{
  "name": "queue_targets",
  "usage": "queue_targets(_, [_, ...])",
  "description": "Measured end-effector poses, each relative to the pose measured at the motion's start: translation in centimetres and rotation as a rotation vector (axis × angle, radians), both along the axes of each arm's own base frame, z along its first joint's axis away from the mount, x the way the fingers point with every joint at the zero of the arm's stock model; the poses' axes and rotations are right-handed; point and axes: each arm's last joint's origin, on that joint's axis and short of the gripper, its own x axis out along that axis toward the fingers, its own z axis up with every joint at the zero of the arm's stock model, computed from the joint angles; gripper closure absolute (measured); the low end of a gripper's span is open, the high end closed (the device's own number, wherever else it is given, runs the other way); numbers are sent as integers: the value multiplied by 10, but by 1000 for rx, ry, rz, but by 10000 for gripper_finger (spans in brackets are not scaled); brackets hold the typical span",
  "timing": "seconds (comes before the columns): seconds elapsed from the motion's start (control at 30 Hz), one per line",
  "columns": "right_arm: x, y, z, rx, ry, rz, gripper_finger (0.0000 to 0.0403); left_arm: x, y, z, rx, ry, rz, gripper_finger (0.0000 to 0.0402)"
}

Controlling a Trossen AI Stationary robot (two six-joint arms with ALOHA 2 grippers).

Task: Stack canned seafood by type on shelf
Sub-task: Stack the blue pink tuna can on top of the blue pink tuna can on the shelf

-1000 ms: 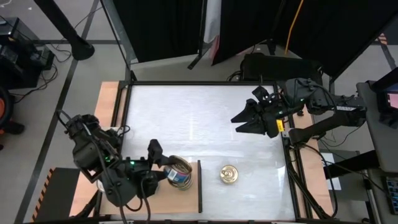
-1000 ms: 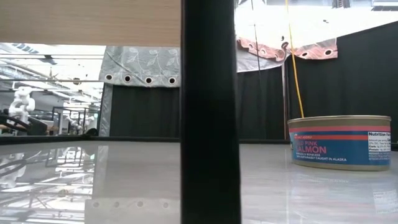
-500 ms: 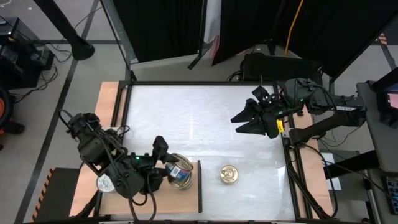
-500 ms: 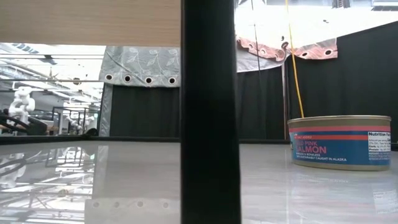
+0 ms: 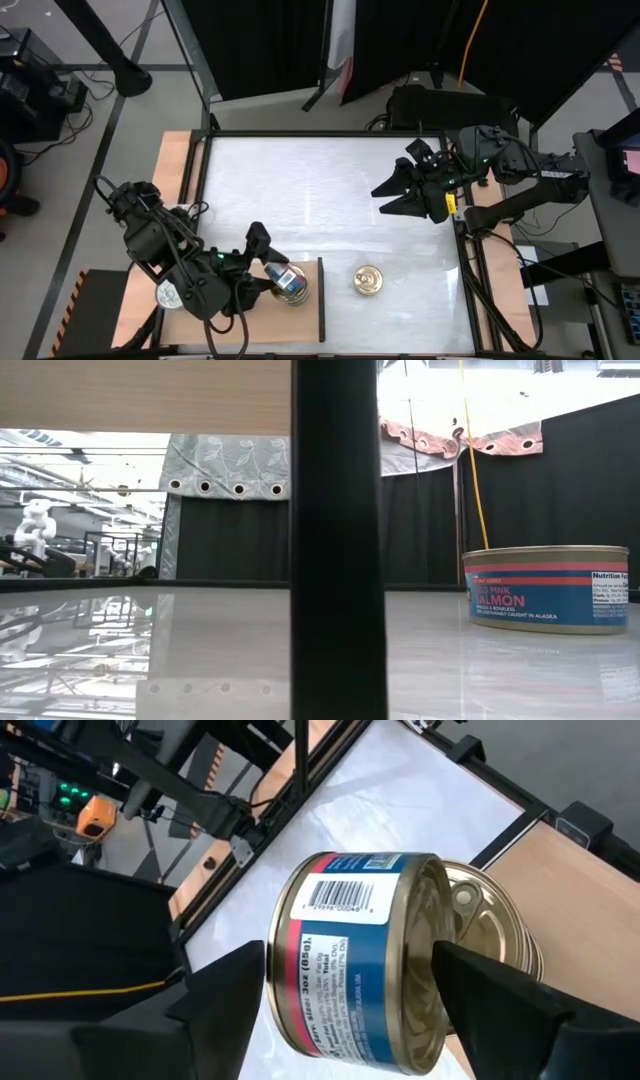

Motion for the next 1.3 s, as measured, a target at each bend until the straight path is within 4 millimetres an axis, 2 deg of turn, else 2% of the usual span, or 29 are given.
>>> queue_targets(0.4, [0, 0, 0, 3, 1, -1, 77, 8, 6, 1, -121, 12, 35, 111])
queue_targets(0.67, [0, 0, 0, 11, 4, -1, 77, 20, 22, 0, -273, 81, 53, 109])
queue_targets(0.83, [0, 0, 0, 11, 4, -2, 77, 24, 28, 0, -295, 98, 48, 111])
queue_targets(0.97, [0, 0, -2, 6, 21, -1, 77, 24, 28, 0, -276, 100, 19, 130])
queue_targets(1.2, [-1, 0, -4, -2, 44, -1, 77, 22, 19, 3, -216, 37, -31, 195])
queue_targets(1.3, [-1, 0, -4, -5, 44, -2, 77, 18, 14, 8, -204, 9, -54, 199])
